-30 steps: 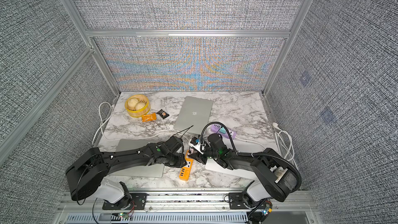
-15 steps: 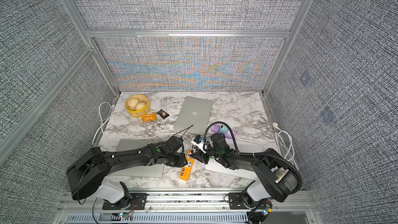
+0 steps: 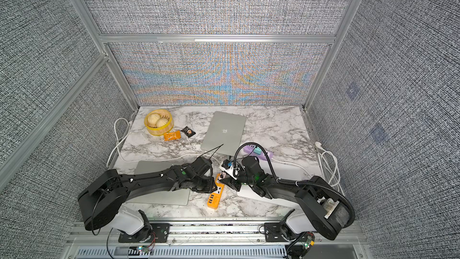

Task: Unplug the laptop charger
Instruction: Remove the plug from the socket.

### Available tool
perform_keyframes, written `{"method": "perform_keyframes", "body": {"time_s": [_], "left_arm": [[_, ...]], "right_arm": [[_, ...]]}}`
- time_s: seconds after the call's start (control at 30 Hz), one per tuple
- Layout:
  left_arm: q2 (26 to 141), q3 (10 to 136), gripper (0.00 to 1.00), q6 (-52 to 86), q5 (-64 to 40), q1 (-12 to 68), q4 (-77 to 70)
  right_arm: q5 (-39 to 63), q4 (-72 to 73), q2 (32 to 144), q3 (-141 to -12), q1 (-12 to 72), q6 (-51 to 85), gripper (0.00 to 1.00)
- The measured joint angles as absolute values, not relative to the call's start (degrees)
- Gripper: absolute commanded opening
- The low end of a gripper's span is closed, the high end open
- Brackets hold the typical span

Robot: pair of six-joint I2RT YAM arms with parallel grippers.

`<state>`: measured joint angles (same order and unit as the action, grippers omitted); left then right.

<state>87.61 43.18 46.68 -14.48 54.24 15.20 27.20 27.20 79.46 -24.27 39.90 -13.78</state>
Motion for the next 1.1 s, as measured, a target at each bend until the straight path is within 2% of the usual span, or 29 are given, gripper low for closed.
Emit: {"method": "perform_keyframes", "body": {"time_s": [0.37, 0.8, 1.1], "left_arm": [[87.50, 42.94, 0.29, 47.00, -14.59, 54.19, 14.94], [86.78, 43.68, 0.29, 47.27, -13.91, 54.06, 17.43], [81.82, 47.07, 0.29, 44.82, -13.65, 49.28, 24.21]], "right_arm": [[25.85, 27.18, 78.41, -24.62, 41.30, -15.20, 0.28], [29.50, 28.08, 76.49, -25.85, 40.01, -10.96, 0.26], [29.56, 23.62, 72.55, -28.88, 39.29, -10.79, 0.26]]}}
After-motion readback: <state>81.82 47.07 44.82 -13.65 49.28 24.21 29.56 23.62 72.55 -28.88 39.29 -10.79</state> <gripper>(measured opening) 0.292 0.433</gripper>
